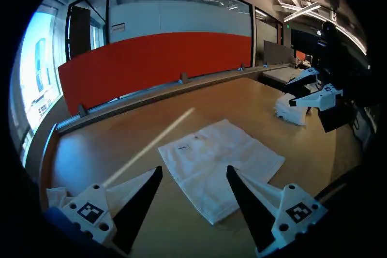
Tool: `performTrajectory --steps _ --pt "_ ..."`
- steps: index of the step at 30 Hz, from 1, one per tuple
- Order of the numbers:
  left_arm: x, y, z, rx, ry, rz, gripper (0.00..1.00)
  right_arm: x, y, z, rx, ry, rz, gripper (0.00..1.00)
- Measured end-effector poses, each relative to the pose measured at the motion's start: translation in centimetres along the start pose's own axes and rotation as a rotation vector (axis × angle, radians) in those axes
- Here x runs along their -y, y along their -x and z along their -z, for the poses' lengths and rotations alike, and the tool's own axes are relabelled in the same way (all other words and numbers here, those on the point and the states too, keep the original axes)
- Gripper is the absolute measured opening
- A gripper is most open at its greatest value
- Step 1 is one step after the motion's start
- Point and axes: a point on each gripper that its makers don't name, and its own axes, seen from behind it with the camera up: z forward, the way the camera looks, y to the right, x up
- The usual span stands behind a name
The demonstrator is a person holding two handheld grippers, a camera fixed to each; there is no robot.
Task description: Fold towel
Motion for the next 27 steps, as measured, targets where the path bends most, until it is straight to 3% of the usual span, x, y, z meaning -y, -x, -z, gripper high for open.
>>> performTrajectory --steps 18,27 --pt "-2.6 6.6 -3.4 0.108 0.075 -0.019 0.98 1.6 8.1 -3.4 0.126 -0.044 0.006 1.00" --pt "-2.7 10.1 -4.7 0.177 0.086 -0.009 0.98 2.5 11.5 -4.6 0.186 -0.072 0.016 1.00"
